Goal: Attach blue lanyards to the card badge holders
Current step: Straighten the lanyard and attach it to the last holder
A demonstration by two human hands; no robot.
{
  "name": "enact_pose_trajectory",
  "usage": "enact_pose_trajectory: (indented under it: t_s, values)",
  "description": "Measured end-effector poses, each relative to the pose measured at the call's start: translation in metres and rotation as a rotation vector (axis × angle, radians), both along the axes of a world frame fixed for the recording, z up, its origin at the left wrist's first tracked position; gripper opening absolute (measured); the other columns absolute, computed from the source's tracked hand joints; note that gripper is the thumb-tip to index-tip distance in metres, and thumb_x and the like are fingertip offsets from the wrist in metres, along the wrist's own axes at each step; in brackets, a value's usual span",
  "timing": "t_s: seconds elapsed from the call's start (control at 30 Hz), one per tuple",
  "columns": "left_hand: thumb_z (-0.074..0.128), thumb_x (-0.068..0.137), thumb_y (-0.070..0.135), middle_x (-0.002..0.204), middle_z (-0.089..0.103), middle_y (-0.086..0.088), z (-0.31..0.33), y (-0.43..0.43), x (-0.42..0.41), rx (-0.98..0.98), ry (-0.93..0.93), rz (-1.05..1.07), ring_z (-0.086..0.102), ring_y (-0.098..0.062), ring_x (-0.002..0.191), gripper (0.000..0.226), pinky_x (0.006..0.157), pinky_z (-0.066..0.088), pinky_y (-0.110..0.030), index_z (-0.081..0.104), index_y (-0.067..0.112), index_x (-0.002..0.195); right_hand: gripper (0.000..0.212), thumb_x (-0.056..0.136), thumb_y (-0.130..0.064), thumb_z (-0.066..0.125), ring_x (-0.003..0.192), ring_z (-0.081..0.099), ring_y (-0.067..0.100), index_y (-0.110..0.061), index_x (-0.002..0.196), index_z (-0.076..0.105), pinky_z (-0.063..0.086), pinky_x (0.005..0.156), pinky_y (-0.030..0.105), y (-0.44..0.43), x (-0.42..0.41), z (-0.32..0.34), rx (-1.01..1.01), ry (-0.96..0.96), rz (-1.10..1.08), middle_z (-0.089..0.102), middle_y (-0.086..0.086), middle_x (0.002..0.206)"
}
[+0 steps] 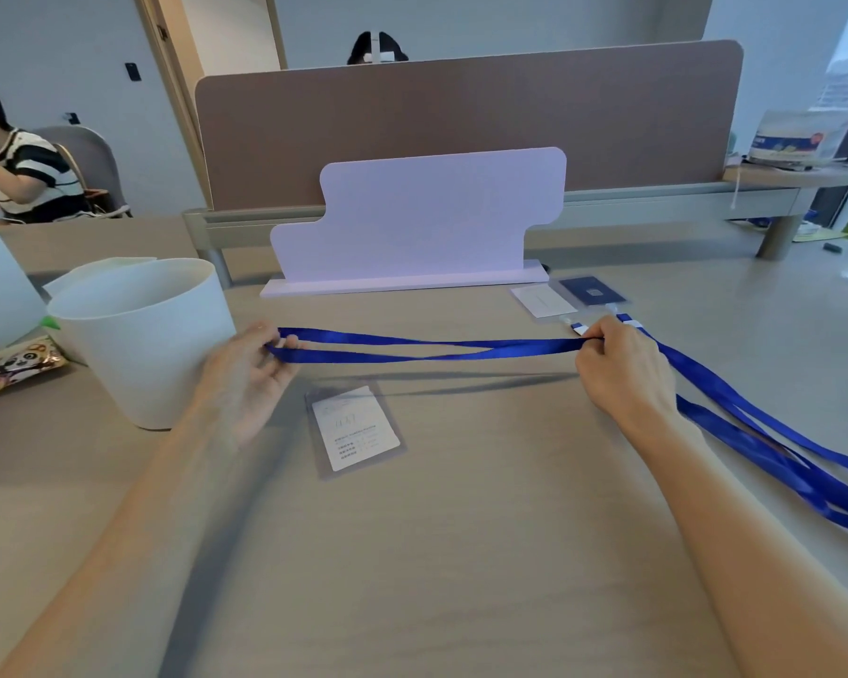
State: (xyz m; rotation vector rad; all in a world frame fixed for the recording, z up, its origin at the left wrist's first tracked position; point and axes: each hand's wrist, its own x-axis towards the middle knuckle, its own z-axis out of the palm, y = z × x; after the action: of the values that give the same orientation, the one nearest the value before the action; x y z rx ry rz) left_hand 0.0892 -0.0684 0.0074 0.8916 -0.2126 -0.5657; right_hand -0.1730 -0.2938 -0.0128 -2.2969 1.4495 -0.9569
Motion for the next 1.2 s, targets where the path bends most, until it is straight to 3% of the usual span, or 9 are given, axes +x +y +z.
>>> enact_pose_trajectory:
  t_s: [0.2,0.3,0.4,0.57,0.67,0.83,0.93,1.03,1.2]
  values:
    - [0.036,0.102,0.021,0.086,0.071,0.0,-0.016,-0.01,0.0,0.611,-0.473,0.223,0.065,-0.018,0.074,0.028,0.057,0.057,-0.024,0.062,0.01,0.1,0.019,0.088,-0.006,0.042,0.073,0.057,0.026,-0.012,0.092,0.059,0.048,0.06,0.036,0.015,-0.003,0.0,0.005,-0.054,0.078,0.06,0.005,0.086]
    - [0.039,0.097,0.023,0.078,0.063,0.001,-0.011,-0.02,0.017,0.658,-0.401,0.27,0.052,-0.016,0.063,0.024,0.047,0.045,-0.027,0.06,0.016,0.09,0.016,0.091,-0.009,0.043,0.068,0.056,0.021,-0.014,0.092,0.059,0.043,0.05,0.031,0.018,-0.011,0.005,-0.052,0.004,0.137,0.061,0.005,0.087]
    - [0.039,0.097,0.025,0.073,0.053,0.0,-0.007,-0.037,0.041,0.721,-0.323,0.266,0.042,-0.014,0.057,0.021,0.033,0.034,-0.014,0.058,0.017,0.093,0.02,0.093,-0.012,0.044,0.07,0.054,0.019,-0.015,0.101,0.062,0.031,0.047,0.024,0.02,-0.036,0.014,-0.028,0.065,0.14,0.061,0.002,0.093]
    - [0.042,0.1,0.025,0.079,0.06,-0.012,-0.016,-0.071,0.049,0.814,-0.312,0.063,0.033,-0.019,0.049,0.021,0.03,0.029,-0.009,0.052,0.008,0.092,0.016,0.092,-0.024,0.059,0.078,0.056,0.008,-0.023,0.105,0.068,0.048,0.066,0.024,0.03,-0.066,0.022,0.116,0.102,0.343,0.066,-0.007,0.096]
    - [0.051,0.091,0.013,0.087,0.059,-0.017,-0.019,-0.079,0.041,0.955,-0.469,-0.02,0.034,-0.021,0.049,0.015,0.037,0.032,-0.017,0.061,0.002,0.093,0.015,0.093,-0.022,0.058,0.072,0.049,0.0,-0.021,0.105,0.068,0.038,0.062,0.014,0.039,-0.067,0.021,0.141,0.121,0.427,0.061,-0.012,0.094]
    - [0.059,0.088,0.011,0.07,0.055,-0.015,-0.019,-0.071,0.029,1.075,-0.722,-0.013,0.045,-0.026,0.055,0.014,0.048,0.038,-0.025,0.068,0.001,0.087,0.015,0.093,-0.021,0.058,0.079,0.052,0.002,-0.022,0.104,0.068,0.038,0.068,0.016,0.042,-0.058,0.012,0.161,0.092,0.451,0.065,-0.011,0.101]
    - [0.053,0.091,0.012,0.083,0.062,-0.016,-0.018,-0.069,0.02,1.126,-0.915,-0.02,0.054,-0.029,0.066,0.017,0.058,0.046,-0.031,0.068,0.006,0.085,0.018,0.094,-0.021,0.057,0.078,0.052,0.0,-0.022,0.109,0.067,0.039,0.068,0.015,0.04,-0.049,0.01,0.167,0.088,0.462,0.066,-0.009,0.107]
    - [0.049,0.093,0.018,0.104,0.068,-0.005,-0.021,-0.073,0.009,1.152,-1.188,-0.016,0.059,-0.026,0.094,0.019,0.082,0.05,-0.037,0.068,0.02,0.096,0.021,0.096,-0.02,0.053,0.077,0.051,-0.002,-0.023,0.113,0.066,0.039,0.066,0.013,0.04,-0.033,0.016,0.159,0.064,0.487,0.065,-0.01,0.107]
    - [0.042,0.093,0.008,0.129,0.054,-0.005,-0.024,-0.083,0.004,1.171,-1.438,-0.002,0.046,-0.028,0.119,0.034,0.094,0.044,-0.042,0.058,0.018,0.122,0.018,0.097,-0.023,0.054,0.077,0.054,0.0,-0.017,0.106,0.069,0.037,0.064,0.01,0.045,0.001,0.028,0.207,-0.096,0.536,0.067,-0.007,0.094]
